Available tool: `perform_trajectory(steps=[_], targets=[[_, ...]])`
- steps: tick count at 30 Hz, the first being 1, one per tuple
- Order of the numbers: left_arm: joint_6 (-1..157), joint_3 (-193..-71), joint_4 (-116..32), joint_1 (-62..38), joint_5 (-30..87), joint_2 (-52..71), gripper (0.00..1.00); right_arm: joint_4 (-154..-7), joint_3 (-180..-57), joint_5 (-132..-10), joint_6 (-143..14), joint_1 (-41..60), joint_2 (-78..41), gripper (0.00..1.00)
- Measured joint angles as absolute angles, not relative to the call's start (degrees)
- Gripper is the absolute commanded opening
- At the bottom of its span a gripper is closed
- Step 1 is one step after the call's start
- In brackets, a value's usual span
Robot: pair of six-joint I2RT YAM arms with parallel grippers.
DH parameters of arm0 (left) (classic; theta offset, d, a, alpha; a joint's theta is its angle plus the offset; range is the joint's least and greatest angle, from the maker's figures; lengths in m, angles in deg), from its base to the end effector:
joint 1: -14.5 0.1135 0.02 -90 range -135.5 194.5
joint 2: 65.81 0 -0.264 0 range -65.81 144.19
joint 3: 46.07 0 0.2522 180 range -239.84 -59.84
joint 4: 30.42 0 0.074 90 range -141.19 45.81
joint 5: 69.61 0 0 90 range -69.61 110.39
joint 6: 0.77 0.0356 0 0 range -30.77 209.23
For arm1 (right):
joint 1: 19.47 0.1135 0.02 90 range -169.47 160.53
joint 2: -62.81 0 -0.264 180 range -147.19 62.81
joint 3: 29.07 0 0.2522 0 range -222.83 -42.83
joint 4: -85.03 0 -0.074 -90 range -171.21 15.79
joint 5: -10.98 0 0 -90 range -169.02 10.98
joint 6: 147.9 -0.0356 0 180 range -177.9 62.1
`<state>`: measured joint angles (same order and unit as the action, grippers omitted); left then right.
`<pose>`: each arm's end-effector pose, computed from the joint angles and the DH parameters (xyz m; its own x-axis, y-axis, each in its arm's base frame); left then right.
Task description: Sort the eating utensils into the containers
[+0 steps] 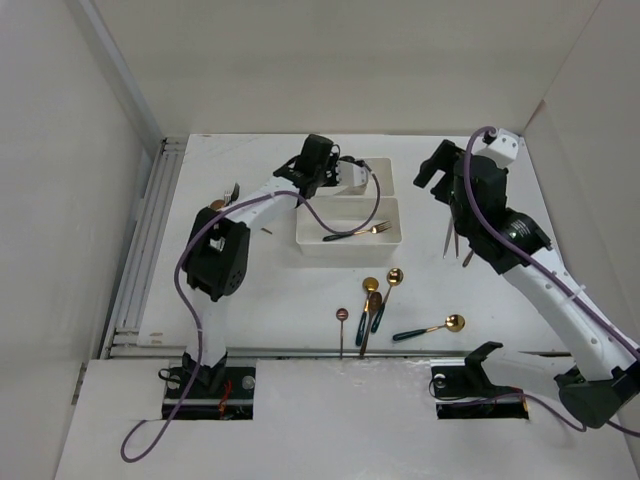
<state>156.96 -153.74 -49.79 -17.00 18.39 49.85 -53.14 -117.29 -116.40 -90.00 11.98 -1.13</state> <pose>0.4111 -0.2505 0.2660 0.3103 0.8945 -0.3217 0.5505 0.1068 0.8280 0.2087 0.1023 0.4235 -0.1758 0.3874 -0.9050 0.2038 0.9137 0.3516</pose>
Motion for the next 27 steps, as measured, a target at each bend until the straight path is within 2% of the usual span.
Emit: perform_trajectory(steps=[8, 10, 11, 12, 15, 17, 19, 20, 27], targets=[[158.99, -160.21, -45.25, -18.62, 18.72, 55.94, 0.0, -53.14, -114.64, -116.51, -89.83, 11.98, -0.37, 0.93], [158.9, -160.26, -44.04, -19.39, 18.72, 55.94, 0.03, -52.98, -113.99, -116.67, -89.83, 11.98, 0.4, 0.93], [158.77, -160.26, -43.96, -19.78, 18.7, 55.94, 0.05, -52.85, -113.74, -116.8, -89.85, 11.98, 0.81, 0.93], [158.49, -160.24, -44.02, -20.13, 18.65, 55.94, 0.13, -52.87, -113.44, -116.95, -89.83, 11.98, 1.31, 0.93], [156.74, -160.17, -44.42, -21.33, 18.28, 55.94, 0.19, -52.46, -112.7, -117.3, -89.83, 11.6, 2.93, 0.93], [155.03, -160.13, -45.55, -21.88, 18.22, 55.94, 0.26, -52.18, -112.28, -117.82, -89.85, 11.45, 4.0, 0.93], [153.33, -160.02, -46.86, -22.45, 18.2, 55.94, 0.39, -52.0, -111.8, -118.15, -89.85, 11.3, 5.16, 0.93], [152.45, -159.97, -47.41, -22.62, 18.13, 55.94, 0.5, -51.94, -111.56, -118.26, -89.83, 11.3, 5.66, 0.93], [140.78, -164.24, -54.21, -22.53, 16.08, 56.36, 0.56, -51.59, -111.34, -117.93, -89.85, 11.3, 7.43, 0.93]])
